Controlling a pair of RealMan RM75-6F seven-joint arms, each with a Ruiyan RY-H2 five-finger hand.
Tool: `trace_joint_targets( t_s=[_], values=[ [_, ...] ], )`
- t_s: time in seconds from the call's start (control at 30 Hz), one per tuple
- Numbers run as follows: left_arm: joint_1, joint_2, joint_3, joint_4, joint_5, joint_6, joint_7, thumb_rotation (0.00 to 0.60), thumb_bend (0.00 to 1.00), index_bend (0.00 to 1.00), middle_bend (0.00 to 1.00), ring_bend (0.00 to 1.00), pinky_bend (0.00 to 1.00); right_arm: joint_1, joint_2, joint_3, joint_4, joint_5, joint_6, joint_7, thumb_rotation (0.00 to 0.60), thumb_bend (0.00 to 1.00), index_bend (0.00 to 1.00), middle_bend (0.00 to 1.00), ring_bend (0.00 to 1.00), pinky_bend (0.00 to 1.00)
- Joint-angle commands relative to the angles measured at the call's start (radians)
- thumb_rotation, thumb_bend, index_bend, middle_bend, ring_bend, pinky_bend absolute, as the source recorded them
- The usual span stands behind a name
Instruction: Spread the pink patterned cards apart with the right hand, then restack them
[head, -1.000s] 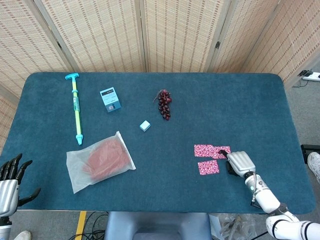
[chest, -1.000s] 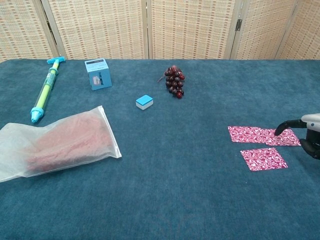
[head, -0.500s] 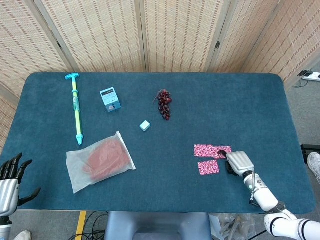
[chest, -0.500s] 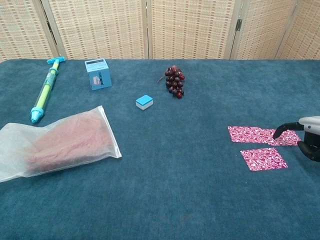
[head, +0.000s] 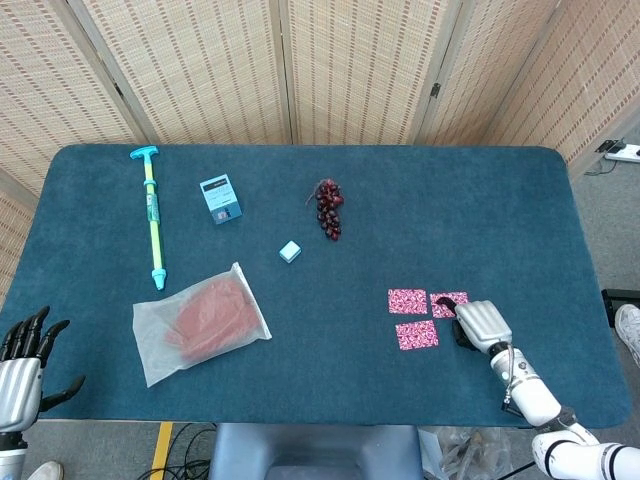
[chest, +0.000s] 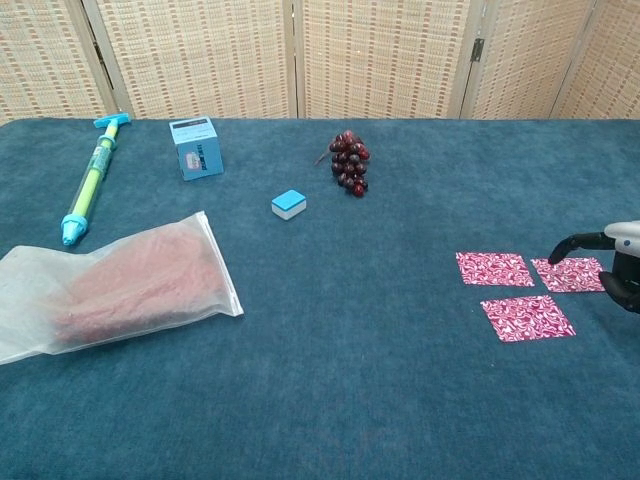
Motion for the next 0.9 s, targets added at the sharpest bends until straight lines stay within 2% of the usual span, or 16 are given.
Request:
trace_joint_targets(
  t_s=[0.03,0.23,0.33,0.47,0.63,0.9],
  values=[
    [0.0,0.0,-0.001,-0.001,-0.001,0.001,0.002,0.6,0.23,0.19,0.03,0.02,0.09,-0.006,0.006,0.002,-0.027,-0.041,0.029,0.019,0.6,0.55,0.19,0.97,1.0,1.0],
    [0.0,0.001,0.001,-0.005,0.0,-0.001,0.003,0.6,0.23,0.19,0.03,0.02,0.09,0.005,-0.025,0.028,-0.024,-0.052,0.047,0.023,0.6,0.34,0.2,0.97,1.0,1.0],
    [-0.001,0.003,0.002,-0.007,0.005,0.001,0.003,0.6,0.23,0.19,0.03,0.02,0.09,0.029,-0.047,0.048,-0.004,-0.015,0.016,-0.002,0.6,0.2,0.22,0.97,1.0,1.0],
    [0.002,0.004,0.002,-0.007,0.004,0.004,0.0,0.6,0.23,0.19,0.03,0.02,0.09,0.053,-0.081,0.073,0.019,0.031,-0.006,-0.03,0.6,0.13,0.23,0.97,1.0,1.0],
    [0.009,0.007,0.004,-0.005,-0.001,0.009,-0.004,0.6,0.23,0.19,0.03,0.02,0.09,0.053,-0.101,0.091,0.014,0.049,0.02,-0.033,0.6,0.01,0.23,0.96,1.0,1.0],
    [0.007,0.004,0.005,-0.003,0.002,0.004,-0.003,0.6,0.23,0.2,0.03,0.02,0.09,0.031,-0.09,0.103,-0.02,0.045,0.057,0.021,0.6,0.0,0.23,0.96,1.0,1.0]
  ],
)
